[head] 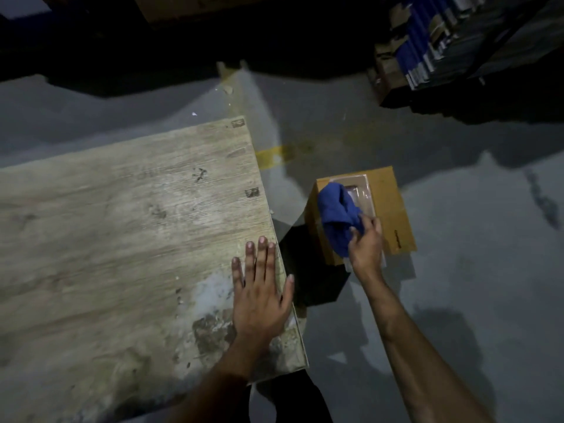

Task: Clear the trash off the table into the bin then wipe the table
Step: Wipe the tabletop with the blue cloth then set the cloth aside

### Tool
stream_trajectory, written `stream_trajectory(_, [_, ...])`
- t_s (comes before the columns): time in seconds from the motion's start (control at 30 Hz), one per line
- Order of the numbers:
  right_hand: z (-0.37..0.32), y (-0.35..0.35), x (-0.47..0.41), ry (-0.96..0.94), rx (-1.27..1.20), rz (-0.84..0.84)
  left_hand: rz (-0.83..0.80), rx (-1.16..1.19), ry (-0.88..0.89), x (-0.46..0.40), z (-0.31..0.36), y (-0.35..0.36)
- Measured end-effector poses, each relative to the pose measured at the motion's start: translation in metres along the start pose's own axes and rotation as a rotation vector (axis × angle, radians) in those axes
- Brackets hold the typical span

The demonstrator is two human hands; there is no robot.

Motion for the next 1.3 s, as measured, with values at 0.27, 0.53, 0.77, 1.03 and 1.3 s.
stream_trajectory(0.27, [-0.071, -0.003, 0.149, -0.523, 0.004, -0.150, 0.027, 0.079, -0.001, 0.033, -0.073, -0.003])
stream_trajectory(0.53, [-0.075, 0.047, 0.298, -0.554, 0.340, -0.164, 0.088, -0.004, -0.011, 0.096, -0.205, -0.024])
stream_trajectory(0.77, [-0.122, 0.135, 0.250, -0.700, 0.670, -0.131, 0.066, 0.015, -0.029, 0.099, -0.218, -0.024])
stream_trajectory(1.03, [-0.285, 0.206, 0.072, -0.662, 0.629, -0.149, 0.087, 0.040, -0.031, 0.097, -0.221, -0.017])
stream_trajectory(1.3, [-0.127, 0.142, 0.286, -0.971, 0.572, -0.348, 0.120, 0.029, -0.034, 0.095, -0.221, -0.016])
Point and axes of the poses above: each hand's wrist, its own x-axis away from the middle knuckle, its own y-axis out of the palm, z = x × y, the point moved 5 cm from there along -x, towards the middle knuckle, and after that the axes turned 2 degrees about y, right-handed, at the moved point
